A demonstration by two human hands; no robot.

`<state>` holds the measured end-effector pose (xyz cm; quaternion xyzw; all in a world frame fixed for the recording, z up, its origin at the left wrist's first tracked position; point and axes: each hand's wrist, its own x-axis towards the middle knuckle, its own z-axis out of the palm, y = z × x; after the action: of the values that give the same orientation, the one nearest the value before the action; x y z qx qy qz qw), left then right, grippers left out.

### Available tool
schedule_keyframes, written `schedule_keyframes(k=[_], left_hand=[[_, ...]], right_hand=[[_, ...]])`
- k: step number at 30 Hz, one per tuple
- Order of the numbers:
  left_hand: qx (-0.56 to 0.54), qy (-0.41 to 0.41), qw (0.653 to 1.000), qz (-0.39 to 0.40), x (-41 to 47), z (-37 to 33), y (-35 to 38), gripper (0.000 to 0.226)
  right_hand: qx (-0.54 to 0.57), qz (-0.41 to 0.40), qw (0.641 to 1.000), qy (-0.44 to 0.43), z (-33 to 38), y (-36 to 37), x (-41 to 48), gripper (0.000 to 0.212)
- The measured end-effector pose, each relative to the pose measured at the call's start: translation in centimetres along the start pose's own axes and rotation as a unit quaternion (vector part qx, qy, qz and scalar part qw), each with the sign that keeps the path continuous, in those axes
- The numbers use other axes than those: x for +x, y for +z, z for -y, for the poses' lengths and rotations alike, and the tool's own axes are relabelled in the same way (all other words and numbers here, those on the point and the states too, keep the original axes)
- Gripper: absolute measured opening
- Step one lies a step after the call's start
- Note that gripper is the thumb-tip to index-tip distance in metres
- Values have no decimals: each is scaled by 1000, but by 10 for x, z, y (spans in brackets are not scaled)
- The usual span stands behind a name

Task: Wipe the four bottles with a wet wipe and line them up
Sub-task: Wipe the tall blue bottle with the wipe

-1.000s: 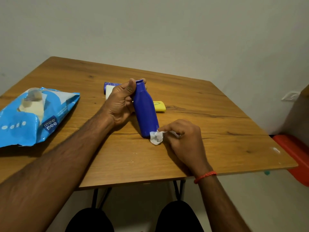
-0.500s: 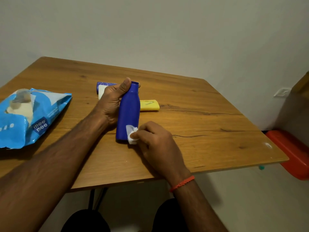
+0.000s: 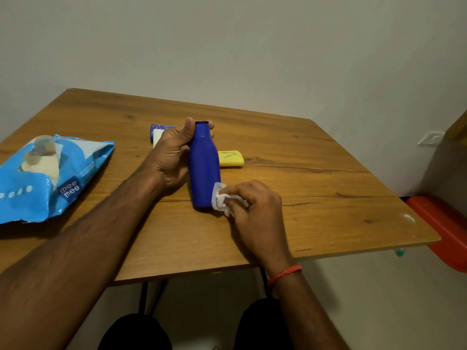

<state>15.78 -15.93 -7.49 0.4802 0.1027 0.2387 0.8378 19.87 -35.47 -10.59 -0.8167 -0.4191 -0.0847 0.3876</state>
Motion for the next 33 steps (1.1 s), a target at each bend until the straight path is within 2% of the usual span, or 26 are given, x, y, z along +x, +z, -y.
schedule_keyframes(k=[4,6,11,17,21,27,33], left_hand=[[-44,-4,999,25,1,0,-2,44],[-47,-7,998,33,2,0,-2,43],[-52,9,997,61,3,2,3,38],[-88,23,992,84,3,6,3,20],[-78,28,991,102,2,10,6,17],[-45,51,994,84,5,10,4,16],[-64,30,996,53,4,10,8,20]], right_hand=[[128,-23,989,69,1,-4,3,16],[162,-23,984,75,2,-5,3,16],[135,-43,989,38,5,0,1,29],[152,-104,983,4,21,1,22,14],[128,-133,982,-23,34,-8,60,9],[108,-157,981,-34,39,-4,97,9],[120,-136,983,-19,23,2,51,13]])
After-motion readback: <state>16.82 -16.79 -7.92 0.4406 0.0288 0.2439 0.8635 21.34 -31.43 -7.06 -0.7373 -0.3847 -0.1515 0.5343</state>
